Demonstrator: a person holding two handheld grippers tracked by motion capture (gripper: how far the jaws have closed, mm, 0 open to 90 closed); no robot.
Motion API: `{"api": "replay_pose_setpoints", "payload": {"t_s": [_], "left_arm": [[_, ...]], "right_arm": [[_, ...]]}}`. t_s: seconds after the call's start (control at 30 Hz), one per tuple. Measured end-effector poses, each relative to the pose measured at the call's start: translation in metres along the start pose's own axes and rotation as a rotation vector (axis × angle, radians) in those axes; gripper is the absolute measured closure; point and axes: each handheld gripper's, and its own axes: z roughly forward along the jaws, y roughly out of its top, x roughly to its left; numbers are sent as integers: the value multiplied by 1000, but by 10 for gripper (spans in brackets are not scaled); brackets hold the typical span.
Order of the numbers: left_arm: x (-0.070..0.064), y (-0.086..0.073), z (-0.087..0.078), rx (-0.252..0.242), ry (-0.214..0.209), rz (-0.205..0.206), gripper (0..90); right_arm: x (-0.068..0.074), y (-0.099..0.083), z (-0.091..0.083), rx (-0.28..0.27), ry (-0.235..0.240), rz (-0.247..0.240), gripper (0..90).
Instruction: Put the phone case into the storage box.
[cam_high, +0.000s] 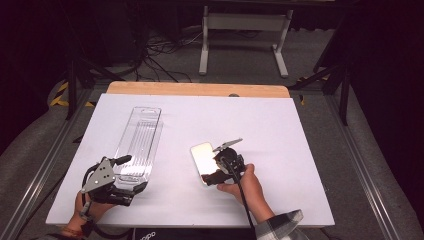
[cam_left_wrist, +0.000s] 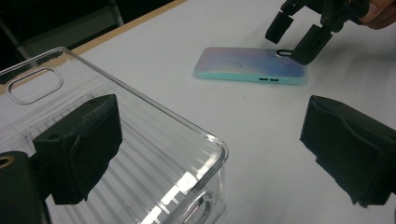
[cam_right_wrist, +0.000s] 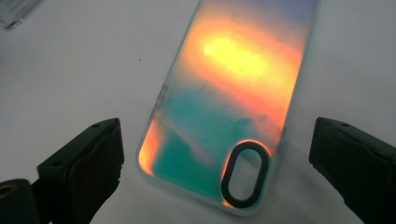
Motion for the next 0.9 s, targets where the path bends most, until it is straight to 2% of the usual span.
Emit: {"api": "replay_pose_setpoints", "payload": {"t_s": [0.1,0.2,0.3,0.4,0.43,0.57,0.63,0.77,0.9], "left_arm": [[-2,1,0,6,0,10,63],[-5,2,1,12,7,33,64],[-6,3,1,16,6,50,65],[-8,4,2,21,8,75,69],[-8,5,2,24,12,80,71],[-11,6,4,28,12,87,73],[-13,6,5,38,12,102,74],[-14,7,7,40,13,115,82],[-16,8,9,43,6,114,84]], "right_arm": [[4,6,10,42,-41,-7,42],[10,10,18,73,-55,-20,38],[12,14,24,88,-101,-35,47],[10,15,24,79,-105,-26,52],[11,14,25,81,-112,-37,57],[17,13,26,85,-163,-61,84],[18,13,26,90,-168,-53,100],[17,10,23,52,-175,-29,169],[17,8,23,37,-179,-28,171]]}}
